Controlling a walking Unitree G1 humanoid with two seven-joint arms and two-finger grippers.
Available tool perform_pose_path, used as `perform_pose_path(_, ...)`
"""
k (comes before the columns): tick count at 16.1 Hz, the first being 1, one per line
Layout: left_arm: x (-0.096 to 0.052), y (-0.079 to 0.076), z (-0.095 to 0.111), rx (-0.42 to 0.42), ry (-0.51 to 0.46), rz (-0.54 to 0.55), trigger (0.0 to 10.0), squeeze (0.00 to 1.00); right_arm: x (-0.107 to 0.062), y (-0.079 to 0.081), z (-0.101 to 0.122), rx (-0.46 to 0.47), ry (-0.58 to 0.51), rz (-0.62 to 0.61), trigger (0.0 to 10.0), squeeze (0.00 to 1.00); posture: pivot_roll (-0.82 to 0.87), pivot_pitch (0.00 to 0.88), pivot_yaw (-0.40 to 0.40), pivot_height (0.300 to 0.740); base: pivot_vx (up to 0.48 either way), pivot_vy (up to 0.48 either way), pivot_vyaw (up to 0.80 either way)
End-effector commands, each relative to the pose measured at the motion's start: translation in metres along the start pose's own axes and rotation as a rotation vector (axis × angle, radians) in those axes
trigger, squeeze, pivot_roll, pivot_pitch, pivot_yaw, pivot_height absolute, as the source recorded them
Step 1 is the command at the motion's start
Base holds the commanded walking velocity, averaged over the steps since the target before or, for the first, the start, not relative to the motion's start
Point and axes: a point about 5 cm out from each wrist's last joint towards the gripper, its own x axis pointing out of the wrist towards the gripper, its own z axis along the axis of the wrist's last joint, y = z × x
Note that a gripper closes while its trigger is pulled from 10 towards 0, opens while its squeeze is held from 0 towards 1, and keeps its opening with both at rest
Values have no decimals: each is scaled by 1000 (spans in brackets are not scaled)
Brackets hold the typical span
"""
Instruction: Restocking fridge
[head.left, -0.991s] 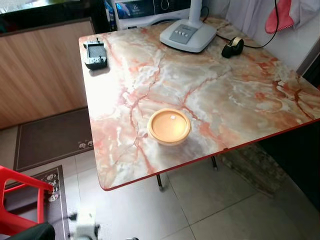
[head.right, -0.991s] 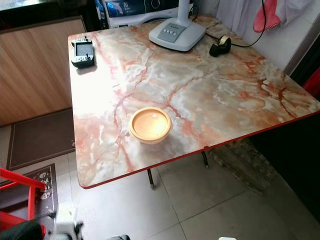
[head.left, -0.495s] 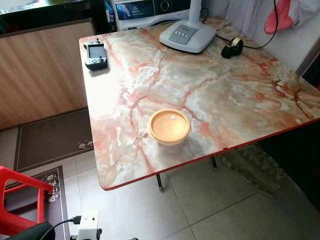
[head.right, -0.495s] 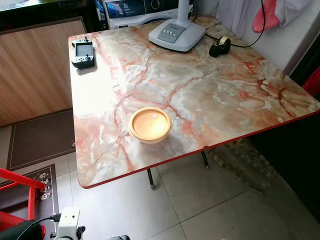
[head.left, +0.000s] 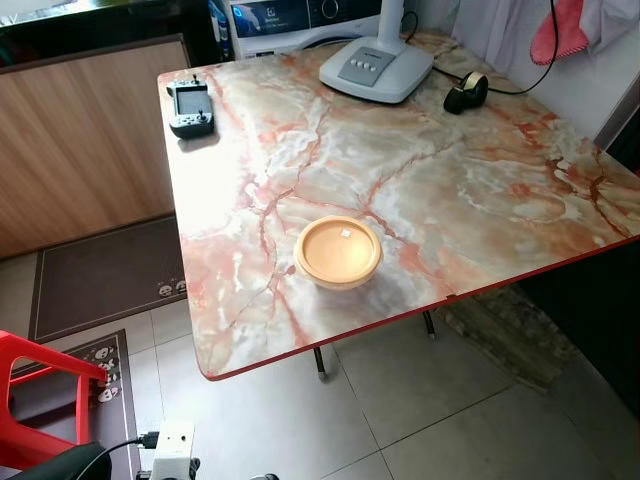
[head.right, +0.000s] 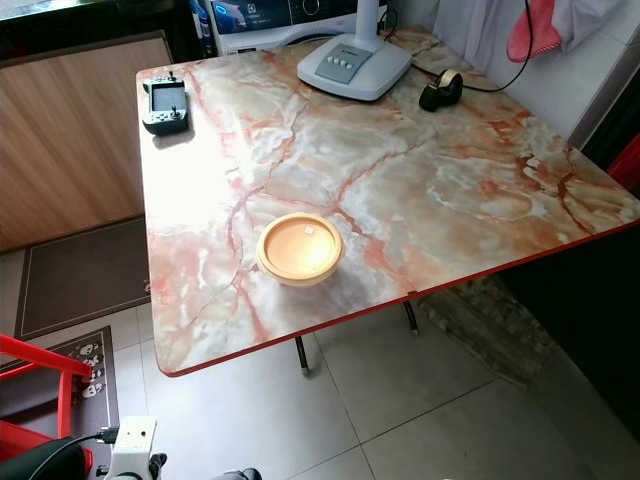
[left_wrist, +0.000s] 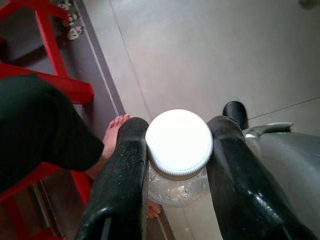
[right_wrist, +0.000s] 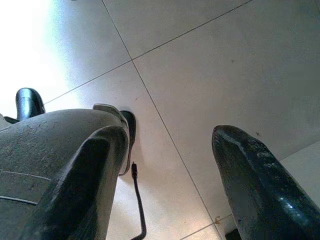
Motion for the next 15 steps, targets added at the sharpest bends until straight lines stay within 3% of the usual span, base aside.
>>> perform_pose_path(1, -2, -4, -10, 6, 42, -32, 10000, 0, -3, -3, -6, 6, 18, -10, 10000, 0, 121, 173, -21, 740, 0, 0, 0)
perform_pose_path(5, -1, -5, -7, 39, 33, -44, 10000, 0, -2, -3, -6, 5, 29, -8, 10000, 0, 117, 172, -23, 740, 0, 0, 0)
perform_pose_path(7, -1, -5, -5, 90, 26, -51, 10000, 0, -2, -3, -6, -5, 40, 4, 10000, 0, 120, 171, -23, 740, 0, -403, -756)
perform_pose_path(8, -1, -4, -5, 69, 31, -43, 10000, 0, -1, -3, -5, -14, 40, 9, 10000, 0, 120, 170, -23, 740, 0, -461, -788)
perform_pose_path(15, -2, -12, -7, 99, 35, -87, 10000, 0, -1, -3, -5, -28, 52, 19, 10000, 0, 130, 162, -26, 740, 0, 0, -788)
